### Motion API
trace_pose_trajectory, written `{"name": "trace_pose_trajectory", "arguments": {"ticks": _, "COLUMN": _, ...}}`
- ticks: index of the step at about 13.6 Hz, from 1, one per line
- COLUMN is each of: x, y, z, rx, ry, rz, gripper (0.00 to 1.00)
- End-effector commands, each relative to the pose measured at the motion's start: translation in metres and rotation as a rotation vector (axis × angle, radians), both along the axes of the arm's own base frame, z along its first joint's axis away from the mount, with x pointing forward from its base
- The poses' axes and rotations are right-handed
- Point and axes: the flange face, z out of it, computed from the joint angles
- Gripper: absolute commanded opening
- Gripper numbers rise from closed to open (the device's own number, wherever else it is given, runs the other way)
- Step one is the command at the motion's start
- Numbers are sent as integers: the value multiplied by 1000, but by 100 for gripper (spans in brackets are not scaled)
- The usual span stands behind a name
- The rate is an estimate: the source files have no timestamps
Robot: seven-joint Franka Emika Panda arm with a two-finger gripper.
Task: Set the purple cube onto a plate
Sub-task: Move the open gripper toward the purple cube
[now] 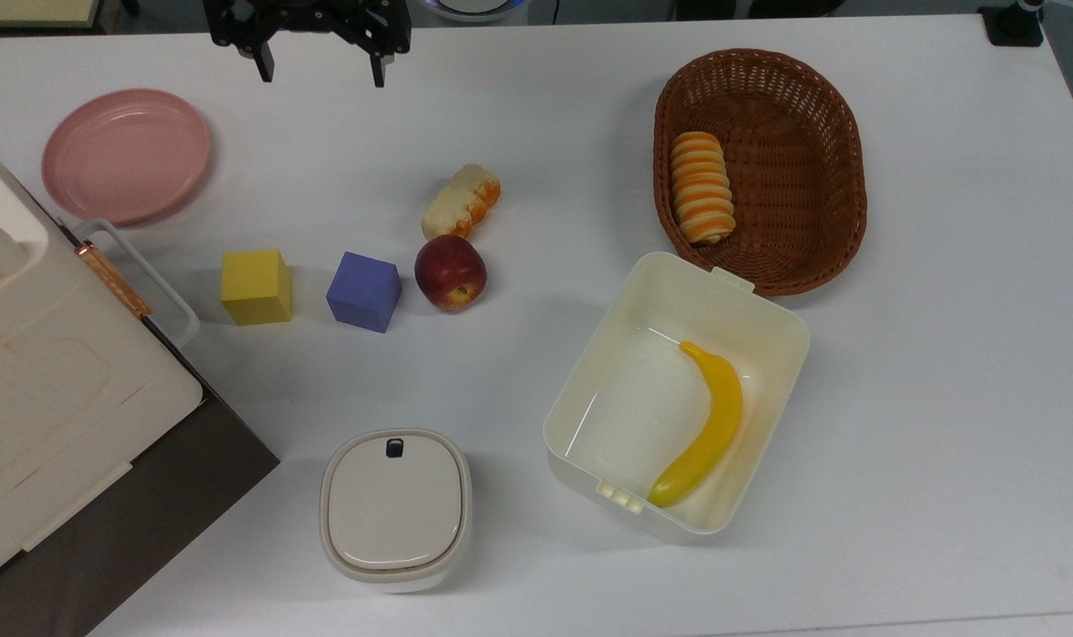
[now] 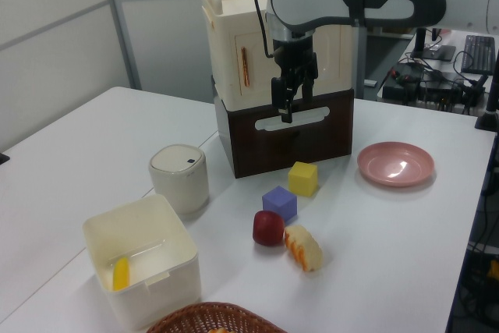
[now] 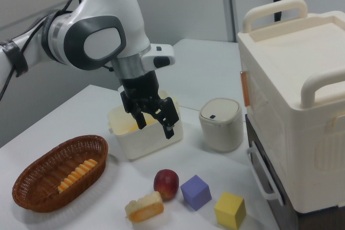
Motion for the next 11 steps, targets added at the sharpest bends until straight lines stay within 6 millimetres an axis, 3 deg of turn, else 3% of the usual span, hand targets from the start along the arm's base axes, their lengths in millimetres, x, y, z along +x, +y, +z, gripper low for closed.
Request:
{"name": "trace_pose_trajectory", "arguments": {"ticks": 1, "x": -10, "y": 8, "z": -2, "rx": 3, "ry": 39, "rz": 17, "gripper": 100}}
{"name": "trace_pose_trajectory", "arguments": {"ticks": 3, "x": -9, "y": 19, "z": -5, "rx": 4, "ry": 51, "rz": 34, "gripper": 100}}
{"name": "trace_pose_trajectory", "arguments": {"ticks": 10, "x": -6, "y": 27, "z": -17, "rx": 3, "ry": 70, "rz": 23, "gripper": 100}}
{"name": "trace_pose_trajectory", "arguments": {"ticks": 11, "x": -5, "y": 27, "z": -27, "rx": 3, "ry": 80, "rz": 13, "gripper": 100}}
